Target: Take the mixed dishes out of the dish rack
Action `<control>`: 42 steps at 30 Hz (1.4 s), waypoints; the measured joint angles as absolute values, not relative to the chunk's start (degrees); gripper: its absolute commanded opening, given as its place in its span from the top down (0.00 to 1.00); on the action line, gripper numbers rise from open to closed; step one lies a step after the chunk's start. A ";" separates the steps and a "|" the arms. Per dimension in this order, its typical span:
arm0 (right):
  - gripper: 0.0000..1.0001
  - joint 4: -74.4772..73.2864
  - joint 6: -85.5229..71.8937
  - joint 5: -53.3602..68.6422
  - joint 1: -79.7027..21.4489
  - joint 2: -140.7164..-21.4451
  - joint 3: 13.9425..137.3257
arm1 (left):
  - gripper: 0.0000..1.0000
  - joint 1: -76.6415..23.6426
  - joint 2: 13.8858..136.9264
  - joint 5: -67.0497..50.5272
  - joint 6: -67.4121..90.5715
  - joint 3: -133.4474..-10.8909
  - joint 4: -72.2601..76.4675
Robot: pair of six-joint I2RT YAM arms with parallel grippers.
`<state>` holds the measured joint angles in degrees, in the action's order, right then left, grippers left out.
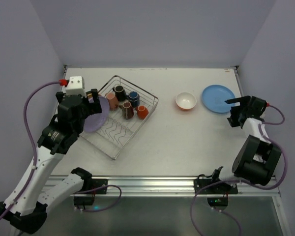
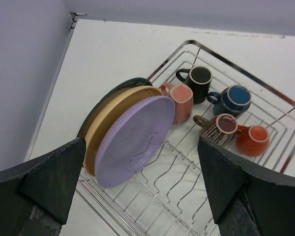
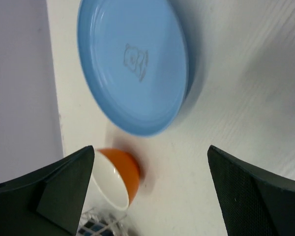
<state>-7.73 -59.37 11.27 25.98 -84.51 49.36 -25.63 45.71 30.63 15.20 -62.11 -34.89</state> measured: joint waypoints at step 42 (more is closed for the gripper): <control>0.01 -0.36 -36.56 32.60 5.89 -43.27 35.07 | 0.23 -19.07 78.85 29.54 -0.23 -68.88 -44.69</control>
<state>-0.36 -36.56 32.60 5.89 -43.27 35.07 -19.07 78.85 29.54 -0.23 -68.88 -44.69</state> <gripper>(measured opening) 0.989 0.866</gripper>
